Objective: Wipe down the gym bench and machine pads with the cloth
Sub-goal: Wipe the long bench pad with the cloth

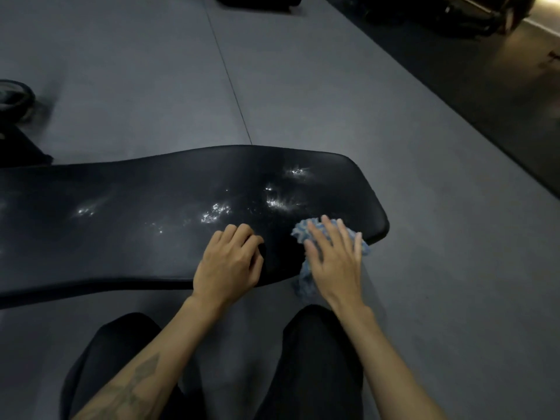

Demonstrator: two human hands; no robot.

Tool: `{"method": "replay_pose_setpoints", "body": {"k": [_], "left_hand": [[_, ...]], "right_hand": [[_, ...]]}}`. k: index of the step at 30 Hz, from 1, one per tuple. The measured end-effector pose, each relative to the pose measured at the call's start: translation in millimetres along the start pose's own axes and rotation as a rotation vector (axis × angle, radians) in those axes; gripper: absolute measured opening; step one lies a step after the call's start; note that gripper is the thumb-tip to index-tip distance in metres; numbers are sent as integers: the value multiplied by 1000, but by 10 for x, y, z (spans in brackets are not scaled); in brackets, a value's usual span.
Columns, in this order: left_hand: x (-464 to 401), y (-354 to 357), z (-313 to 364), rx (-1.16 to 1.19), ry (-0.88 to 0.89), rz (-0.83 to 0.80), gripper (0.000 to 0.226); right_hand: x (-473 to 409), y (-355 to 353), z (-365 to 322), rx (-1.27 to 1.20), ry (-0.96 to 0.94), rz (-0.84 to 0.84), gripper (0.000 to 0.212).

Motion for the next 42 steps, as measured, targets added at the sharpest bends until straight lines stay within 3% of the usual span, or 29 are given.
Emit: {"method": "replay_pose_setpoints", "body": {"k": [2, 6, 8, 11, 13, 16, 18, 20, 22, 24, 27, 30, 33, 36, 39, 42], "left_hand": [[-3, 27, 8, 4, 8, -15, 23], [20, 69, 63, -17, 80, -45, 30], [45, 79, 103, -24, 122, -47, 30], [62, 56, 129, -24, 139, -19, 27], [62, 40, 127, -25, 136, -2, 25], [63, 42, 129, -26, 141, -2, 25], [61, 35, 130, -26, 139, 3, 24], [61, 35, 137, -29, 140, 7, 24], [65, 39, 145, -32, 146, 14, 24], [70, 35, 145, -32, 152, 28, 24], [83, 34, 145, -30, 158, 36, 24], [76, 28, 159, -28, 174, 45, 23], [83, 17, 182, -29, 195, 57, 22], [85, 3, 187, -31, 184, 58, 23], [58, 10, 187, -46, 161, 29, 23], [20, 14, 164, -44, 109, 8, 20]], "right_hand": [[112, 17, -34, -35, 94, 30, 55], [262, 122, -398, 41, -256, -100, 56], [76, 52, -198, 88, -315, -115, 56], [-123, -44, 237, 23, -32, -54, 59], [-21, -9, 120, 4, 88, 6, 61], [151, 119, -281, 50, -160, -81, 57], [61, 98, -189, 102, -317, -135, 56], [-145, -24, 158, 113, -228, -99, 59], [-209, -82, 420, 42, 11, -48, 65], [-108, -30, 246, 16, 129, -2, 62], [49, 97, -158, 66, -124, -60, 57], [-117, 43, 72, 117, -301, -135, 56], [-307, -59, 522, 65, -12, -54, 58], [-127, -27, 265, 12, 162, 86, 58], [45, 74, -138, 33, -94, 12, 56], [-81, 20, 36, 100, -317, -52, 55]]}}
Point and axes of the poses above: each hand's wrist, its own x-axis away from the middle knuckle, its own y-axis out of the palm, z = x × y, the point moved 10 cm from there along -x, towards the middle knuckle
